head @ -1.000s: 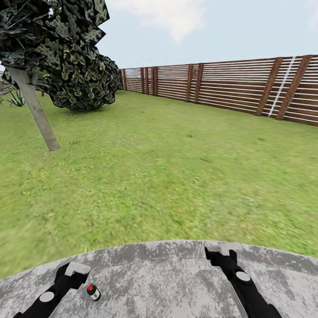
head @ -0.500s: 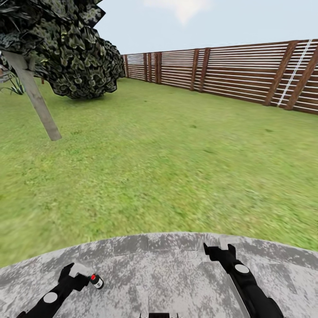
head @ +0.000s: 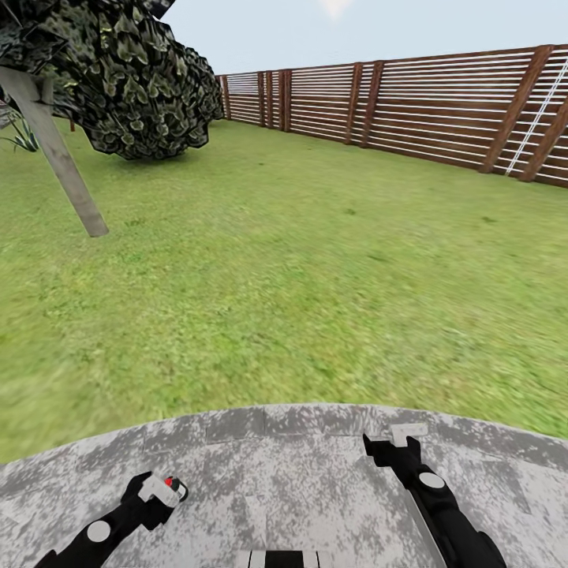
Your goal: In the garden, pick up the pesticide atomizer on the floor and spray pesticide onto both trees until each tree trunk is fully covered.
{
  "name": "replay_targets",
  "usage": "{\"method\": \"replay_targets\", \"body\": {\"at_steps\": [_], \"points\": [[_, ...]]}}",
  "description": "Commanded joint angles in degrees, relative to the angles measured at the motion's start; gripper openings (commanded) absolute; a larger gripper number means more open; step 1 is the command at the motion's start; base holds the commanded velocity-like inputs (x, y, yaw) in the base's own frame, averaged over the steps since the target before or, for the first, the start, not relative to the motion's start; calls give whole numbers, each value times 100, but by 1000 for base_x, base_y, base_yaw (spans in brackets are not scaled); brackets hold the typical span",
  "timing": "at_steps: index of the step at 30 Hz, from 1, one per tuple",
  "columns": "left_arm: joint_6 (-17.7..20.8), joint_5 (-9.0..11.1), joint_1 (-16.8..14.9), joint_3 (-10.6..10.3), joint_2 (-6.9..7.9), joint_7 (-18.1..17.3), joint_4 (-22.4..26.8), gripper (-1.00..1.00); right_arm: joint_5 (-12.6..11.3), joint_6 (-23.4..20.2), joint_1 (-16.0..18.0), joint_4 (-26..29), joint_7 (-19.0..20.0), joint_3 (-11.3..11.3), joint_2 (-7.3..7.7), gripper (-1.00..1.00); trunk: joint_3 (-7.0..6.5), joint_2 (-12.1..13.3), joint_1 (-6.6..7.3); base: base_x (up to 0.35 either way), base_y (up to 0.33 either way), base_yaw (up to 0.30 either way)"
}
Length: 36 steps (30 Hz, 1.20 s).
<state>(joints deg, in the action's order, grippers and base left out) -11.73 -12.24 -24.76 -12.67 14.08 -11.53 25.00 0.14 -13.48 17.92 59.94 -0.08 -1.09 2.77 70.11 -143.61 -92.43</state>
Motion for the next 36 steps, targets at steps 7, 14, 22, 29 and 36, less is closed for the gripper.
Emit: {"method": "replay_targets", "body": {"at_steps": [7, 14, 22, 29, 36], "points": [[-57, -48, -3, 29, 17, -117, 15, 100, 3, -32, 1, 2, -1, -21, 4, 100, 5, -2, 1, 0, 0, 0], [-331, -7, -3, 66, 18, -78, 22, 100, 4, -24, 1, 0, -1, -21, 4, 100, 79, -6, -7, 0, 0, 1], [-400, 16, -3, 192, 7, -61, 22, 100, 0, -23, 1, 0, -1, -22, 4, 100, 317, -16, -27, 0, 0, 71], [-400, 20, -3, 194, -1, -60, 22, 100, -4, -23, 1, 0, -1, -19, 4, 100, 530, -26, -45, 0, 0, 79], [-400, 20, -3, 195, -1, -59, 22, 100, -5, -21, 1, 0, 11, -22, 4, 100, 747, -35, -63, 0, 0, 24]]}}
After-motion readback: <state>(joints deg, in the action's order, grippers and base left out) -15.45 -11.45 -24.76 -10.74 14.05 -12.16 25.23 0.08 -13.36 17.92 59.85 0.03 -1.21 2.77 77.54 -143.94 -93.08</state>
